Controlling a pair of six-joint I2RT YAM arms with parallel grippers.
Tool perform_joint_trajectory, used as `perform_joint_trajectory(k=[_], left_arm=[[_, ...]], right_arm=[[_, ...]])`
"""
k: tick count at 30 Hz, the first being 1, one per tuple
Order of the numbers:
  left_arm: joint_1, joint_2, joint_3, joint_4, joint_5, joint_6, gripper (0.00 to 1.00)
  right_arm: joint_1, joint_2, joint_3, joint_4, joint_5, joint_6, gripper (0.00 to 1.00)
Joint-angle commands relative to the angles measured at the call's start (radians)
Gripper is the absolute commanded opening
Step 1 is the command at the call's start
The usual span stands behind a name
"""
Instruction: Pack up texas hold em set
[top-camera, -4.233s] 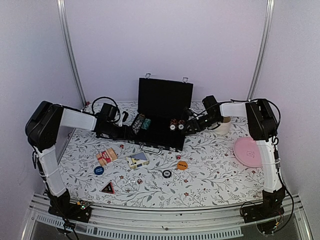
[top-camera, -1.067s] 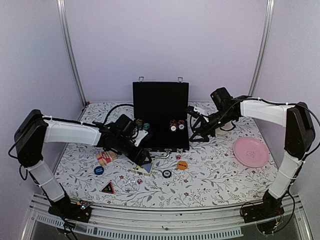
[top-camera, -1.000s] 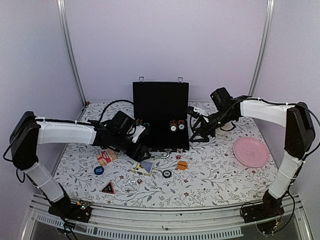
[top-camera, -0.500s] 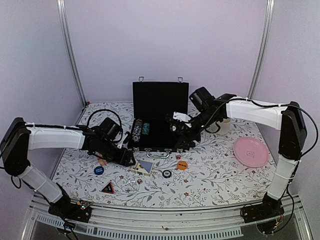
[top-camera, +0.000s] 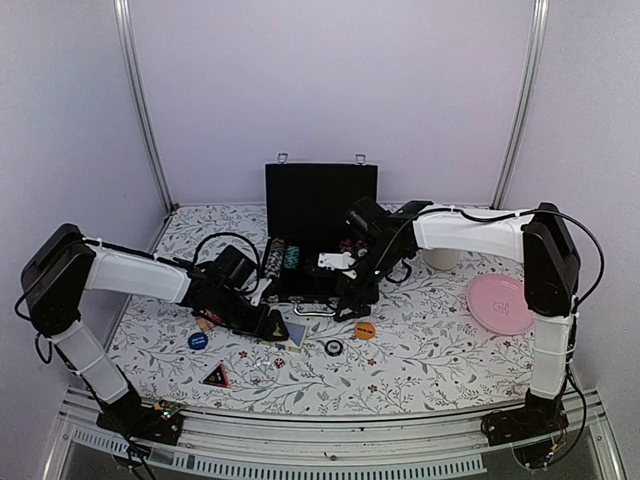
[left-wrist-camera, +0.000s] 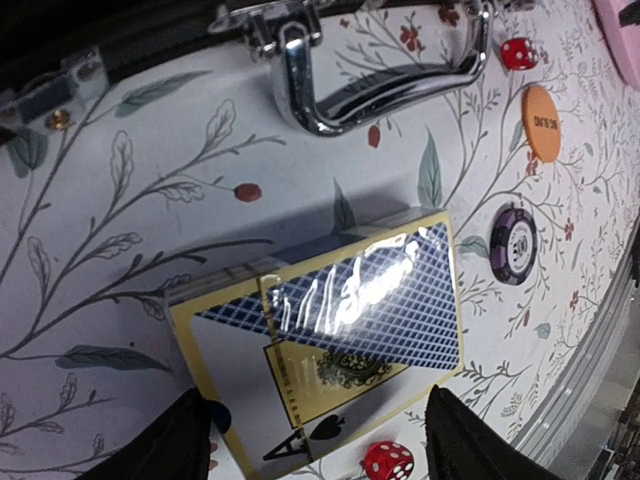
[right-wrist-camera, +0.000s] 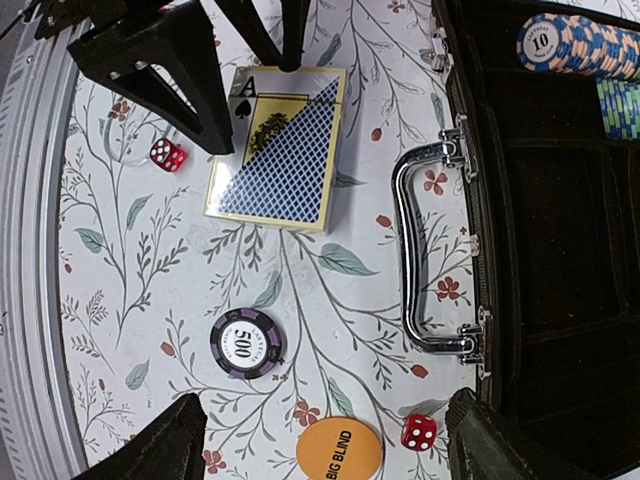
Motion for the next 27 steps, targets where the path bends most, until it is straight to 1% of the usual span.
perform_joint_trajectory(k=[1, 5, 6, 8, 11, 13, 15, 17, 19, 22, 27], left_arm=[[-0.031, 0.017, 0.032, 0.071, 0.066, -0.010, 0.74], [-0.046, -0.005, 0.022, 0.134, 0.126, -0.007, 0.73], [-0.046, -0.019, 0.017, 0.136, 0.120, -0.005, 0.72], [-0.038, -0.048, 0.022, 0.100, 0.072, 0.006, 0.74], [-0.007, -0.091, 0.023, 0.028, 0.001, 0.015, 0.75], [0.033, -0.139, 0.012, -0.011, -0.056, -0.004, 0.76], [0.101, -0.191, -0.001, -0.059, -0.123, -0.054, 0.77], [0.174, -0.267, -0.028, -0.095, -0.179, -0.101, 0.76], [0.224, -0.351, -0.054, -0.105, -0.238, -0.125, 0.79], [0.271, -0.434, -0.061, -0.124, -0.283, -0.114, 0.81], [0.328, -0.478, -0.064, -0.153, -0.310, -0.060, 0.81]], right_arm=[[0.012, 0.034, 0.051, -0.039, 0.021, 0.024, 0.81], [0.022, 0.067, 0.093, -0.070, -0.020, 0.019, 0.81], [0.025, 0.075, 0.103, -0.080, -0.041, 0.015, 0.82], [0.036, 0.091, 0.118, -0.087, -0.052, 0.013, 0.83], [0.068, 0.123, 0.149, -0.089, -0.010, 0.028, 0.84], [0.093, 0.150, 0.178, -0.090, 0.028, 0.043, 0.86], [0.113, 0.179, 0.212, -0.097, 0.062, 0.057, 0.88], [0.129, 0.213, 0.255, -0.107, 0.086, 0.072, 0.91], [0.141, 0.255, 0.311, -0.129, 0.096, 0.090, 0.94], [0.155, 0.305, 0.373, -0.164, 0.101, 0.107, 1.00], [0.178, 0.400, 0.468, -0.229, 0.120, 0.152, 0.99]])
